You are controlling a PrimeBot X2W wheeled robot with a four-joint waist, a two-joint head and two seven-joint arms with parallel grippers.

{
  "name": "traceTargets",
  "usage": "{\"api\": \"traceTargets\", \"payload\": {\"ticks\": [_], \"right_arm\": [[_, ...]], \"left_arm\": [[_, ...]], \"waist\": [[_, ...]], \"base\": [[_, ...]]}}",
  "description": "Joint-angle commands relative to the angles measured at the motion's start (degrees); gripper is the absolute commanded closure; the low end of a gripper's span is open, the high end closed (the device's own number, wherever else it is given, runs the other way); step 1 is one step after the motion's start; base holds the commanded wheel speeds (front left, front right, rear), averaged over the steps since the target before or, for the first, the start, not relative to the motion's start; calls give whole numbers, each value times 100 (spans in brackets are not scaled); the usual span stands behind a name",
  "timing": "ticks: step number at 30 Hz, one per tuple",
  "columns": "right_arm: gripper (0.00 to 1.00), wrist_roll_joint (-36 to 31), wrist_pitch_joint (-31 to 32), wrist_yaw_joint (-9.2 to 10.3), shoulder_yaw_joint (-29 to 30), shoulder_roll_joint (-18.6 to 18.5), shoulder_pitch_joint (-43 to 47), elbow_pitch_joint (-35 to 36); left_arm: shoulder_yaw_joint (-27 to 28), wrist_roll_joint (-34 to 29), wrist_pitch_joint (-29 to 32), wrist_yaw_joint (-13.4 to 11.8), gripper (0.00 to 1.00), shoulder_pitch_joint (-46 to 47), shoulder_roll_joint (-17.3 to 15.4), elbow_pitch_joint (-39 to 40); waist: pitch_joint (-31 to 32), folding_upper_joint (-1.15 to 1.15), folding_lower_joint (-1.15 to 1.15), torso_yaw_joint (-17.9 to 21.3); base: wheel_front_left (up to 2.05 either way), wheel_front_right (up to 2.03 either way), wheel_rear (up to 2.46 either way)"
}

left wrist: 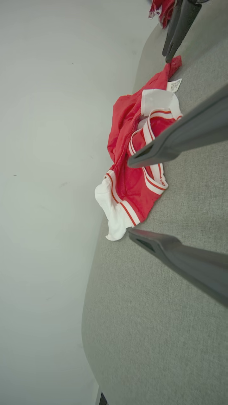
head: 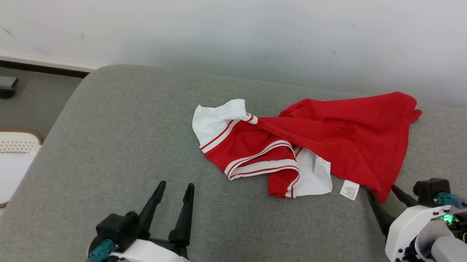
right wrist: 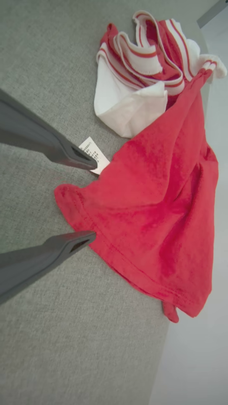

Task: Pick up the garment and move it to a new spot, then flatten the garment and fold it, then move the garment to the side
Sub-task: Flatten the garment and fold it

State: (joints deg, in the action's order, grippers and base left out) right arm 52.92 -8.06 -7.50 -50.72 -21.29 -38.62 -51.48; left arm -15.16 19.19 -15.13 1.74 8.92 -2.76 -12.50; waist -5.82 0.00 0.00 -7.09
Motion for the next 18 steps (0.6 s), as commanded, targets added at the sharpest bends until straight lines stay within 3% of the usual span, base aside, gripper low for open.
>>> {"api": "traceTargets", "payload": {"ticks": [1,10,11,12,13,18], "right_arm": [[0,-94,51,3,-30,68,-21,-120],[0,-443,303,3,-18,444,-272,-1205],[27,-517,247,3,-21,453,-307,-1317],[69,-580,187,3,-23,463,-347,-1401],[96,-617,139,3,-24,490,-382,-1480],[100,-834,-105,3,-89,531,-508,-1656]], "left_arm": [[5,44,2,8,0,-19,-27,-5],[-7,137,2,-37,0,18,-26,20],[-11,142,2,-42,0,12,-25,22],[-8,146,2,-48,0,9,-25,23],[-1,149,1,-54,0,5,-25,21],[27,116,2,-43,0,-42,-25,-4]], "waist": [[-33,0,0,-66],[-131,0,0,-369],[-134,0,0,-382],[-136,0,0,-390],[-136,0,0,-390],[-76,0,0,-285]], "base": [[0,0,0],[0,0,0],[0,0,0],[0,0,0],[0,0,0],[0,0,0]]}}
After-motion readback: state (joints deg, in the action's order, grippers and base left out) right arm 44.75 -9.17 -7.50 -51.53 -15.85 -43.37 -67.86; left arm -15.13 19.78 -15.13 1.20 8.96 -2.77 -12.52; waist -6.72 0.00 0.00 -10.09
